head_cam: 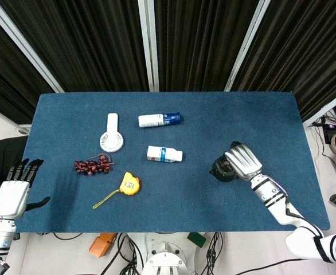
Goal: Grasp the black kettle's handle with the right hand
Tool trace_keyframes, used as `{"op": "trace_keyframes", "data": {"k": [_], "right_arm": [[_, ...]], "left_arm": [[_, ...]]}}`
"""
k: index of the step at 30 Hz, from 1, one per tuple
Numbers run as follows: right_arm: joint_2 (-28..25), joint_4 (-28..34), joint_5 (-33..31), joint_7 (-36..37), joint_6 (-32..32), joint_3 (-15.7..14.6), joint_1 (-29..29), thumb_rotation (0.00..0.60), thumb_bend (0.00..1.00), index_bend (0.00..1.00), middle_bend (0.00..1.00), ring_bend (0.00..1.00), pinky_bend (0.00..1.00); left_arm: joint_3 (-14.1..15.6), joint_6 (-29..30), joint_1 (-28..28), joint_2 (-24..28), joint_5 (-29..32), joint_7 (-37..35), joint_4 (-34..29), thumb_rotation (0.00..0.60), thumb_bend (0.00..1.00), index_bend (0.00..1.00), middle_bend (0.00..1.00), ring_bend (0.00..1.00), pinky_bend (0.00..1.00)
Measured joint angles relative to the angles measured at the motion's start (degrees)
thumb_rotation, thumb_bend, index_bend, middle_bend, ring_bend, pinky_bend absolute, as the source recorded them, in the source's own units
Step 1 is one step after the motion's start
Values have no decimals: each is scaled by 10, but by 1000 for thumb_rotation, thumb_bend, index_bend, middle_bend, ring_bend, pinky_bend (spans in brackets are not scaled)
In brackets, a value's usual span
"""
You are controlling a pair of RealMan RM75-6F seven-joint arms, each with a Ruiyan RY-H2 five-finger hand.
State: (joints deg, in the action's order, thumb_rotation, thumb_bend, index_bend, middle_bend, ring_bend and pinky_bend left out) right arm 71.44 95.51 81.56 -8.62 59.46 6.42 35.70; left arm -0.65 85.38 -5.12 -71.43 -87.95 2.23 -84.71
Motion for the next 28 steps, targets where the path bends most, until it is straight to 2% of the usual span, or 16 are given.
{"op": "trace_keyframes", "data": {"k": [16,28], "right_arm": [[36,-20,-4,-134,-16,-1,24,366,720,1000,1000,1000,469],[46,-23,-15,-164,-14,-1,29,369,719,1000,1000,1000,471]], "left_arm": [[0,-2,0,-4,2,-5,7,600,125,81,100,23,0],[-1,-1,1,-6,3,-8,11,600,125,81,100,23,0]]}}
